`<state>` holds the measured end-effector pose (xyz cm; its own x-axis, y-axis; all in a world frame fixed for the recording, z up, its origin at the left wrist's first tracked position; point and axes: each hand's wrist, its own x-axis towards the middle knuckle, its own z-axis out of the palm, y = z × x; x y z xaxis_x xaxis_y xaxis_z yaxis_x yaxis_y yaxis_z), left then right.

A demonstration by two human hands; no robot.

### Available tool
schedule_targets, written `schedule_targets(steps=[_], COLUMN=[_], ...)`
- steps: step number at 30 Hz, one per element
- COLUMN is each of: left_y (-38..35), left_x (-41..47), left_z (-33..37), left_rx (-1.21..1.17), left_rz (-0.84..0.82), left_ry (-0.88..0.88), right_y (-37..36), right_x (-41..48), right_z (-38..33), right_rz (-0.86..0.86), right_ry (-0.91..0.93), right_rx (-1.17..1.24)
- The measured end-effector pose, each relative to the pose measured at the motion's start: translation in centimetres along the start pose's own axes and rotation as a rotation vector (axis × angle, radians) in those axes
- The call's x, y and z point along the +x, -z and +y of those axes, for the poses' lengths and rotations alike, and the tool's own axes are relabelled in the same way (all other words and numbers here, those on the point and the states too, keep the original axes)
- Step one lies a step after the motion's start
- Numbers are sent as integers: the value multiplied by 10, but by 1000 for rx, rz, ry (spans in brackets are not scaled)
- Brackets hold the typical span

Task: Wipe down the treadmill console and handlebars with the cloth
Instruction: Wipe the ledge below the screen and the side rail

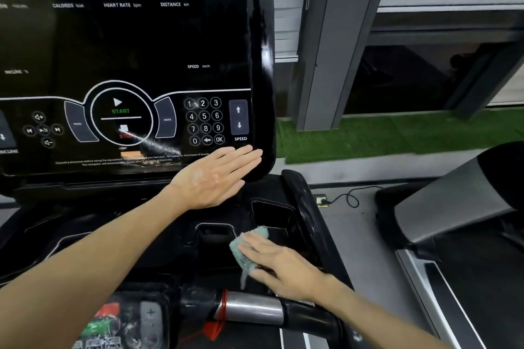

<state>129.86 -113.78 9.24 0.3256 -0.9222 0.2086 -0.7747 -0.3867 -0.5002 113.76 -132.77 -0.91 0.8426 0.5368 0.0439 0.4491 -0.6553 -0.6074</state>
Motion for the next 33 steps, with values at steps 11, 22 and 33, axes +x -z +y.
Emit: schedule_targets(steps=[11,22,33], left_y=[1,0,-4], left_x=[1,0,0], left_z=[0,0,0], left_rx=[-4,-19,-9], left_rz=[-4,3,15], left_ry=[0,5,2], right_y=[1,-5,-21], right_x=[-50,-47,-2], right_z=[20,29,2], right_rz=[69,285,184], right_ry=[-365,-271,-82], right_rx=[70,95,-200])
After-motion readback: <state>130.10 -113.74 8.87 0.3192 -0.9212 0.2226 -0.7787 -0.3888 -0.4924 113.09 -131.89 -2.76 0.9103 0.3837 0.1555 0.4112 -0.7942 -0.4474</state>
